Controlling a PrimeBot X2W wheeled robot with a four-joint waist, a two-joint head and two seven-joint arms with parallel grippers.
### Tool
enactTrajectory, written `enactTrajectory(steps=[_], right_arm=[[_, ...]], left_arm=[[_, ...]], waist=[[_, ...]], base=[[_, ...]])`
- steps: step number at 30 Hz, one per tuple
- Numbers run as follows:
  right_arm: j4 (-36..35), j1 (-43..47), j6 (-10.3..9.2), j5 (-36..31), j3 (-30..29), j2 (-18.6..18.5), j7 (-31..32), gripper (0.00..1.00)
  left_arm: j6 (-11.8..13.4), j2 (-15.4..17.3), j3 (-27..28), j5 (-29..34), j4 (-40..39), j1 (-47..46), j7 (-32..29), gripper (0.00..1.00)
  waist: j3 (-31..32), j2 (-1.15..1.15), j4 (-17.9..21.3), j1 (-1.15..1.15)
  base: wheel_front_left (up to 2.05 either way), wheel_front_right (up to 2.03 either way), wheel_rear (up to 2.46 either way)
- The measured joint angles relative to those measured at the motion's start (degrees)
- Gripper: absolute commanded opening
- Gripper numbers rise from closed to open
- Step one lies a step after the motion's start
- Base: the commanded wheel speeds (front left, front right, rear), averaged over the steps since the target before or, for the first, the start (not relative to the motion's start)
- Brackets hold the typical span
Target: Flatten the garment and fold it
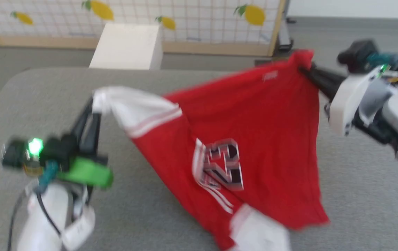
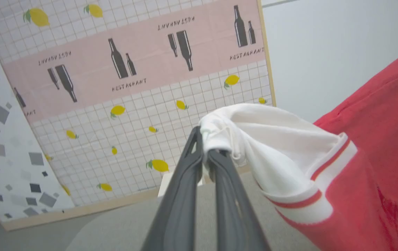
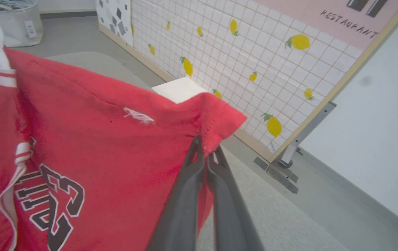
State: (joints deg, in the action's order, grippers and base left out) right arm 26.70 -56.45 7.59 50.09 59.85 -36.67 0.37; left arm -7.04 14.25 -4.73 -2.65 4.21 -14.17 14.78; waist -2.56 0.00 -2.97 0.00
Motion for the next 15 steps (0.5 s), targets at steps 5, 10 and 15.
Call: enactTrajectory(steps=[5,10,15], right_arm=[[2.7,-4.54,0.0,-3.24,-5.24,2.25,-2.1,0.0],[5.8,-9.95,-0.01,-5.81,-9.8,4.89,-2.59,0.0],[9.26,-17.69,-0.01,-9.18,-13.32,6.88,-2.3,0.0]], left_arm=[[-0.23,3.41,-4.75,-2.04,2.92,-14.17,-0.79,0.0],[-0.26,6.41,-9.87,-7.65,6.15,-28.14,-2.99,0.0],[-0.31,9.26,-15.07,-13.63,11.4,-41.89,-5.69,0.0]], waist=[[1.53,0.0,2.87,0.0],[0.91,0.0,4.92,0.0],[-2.24,0.0,6.02,0.0]], base=[[0.0,0.0,0.0],[0.0,0.0,0.0],[0.0,0.0,0.0]])
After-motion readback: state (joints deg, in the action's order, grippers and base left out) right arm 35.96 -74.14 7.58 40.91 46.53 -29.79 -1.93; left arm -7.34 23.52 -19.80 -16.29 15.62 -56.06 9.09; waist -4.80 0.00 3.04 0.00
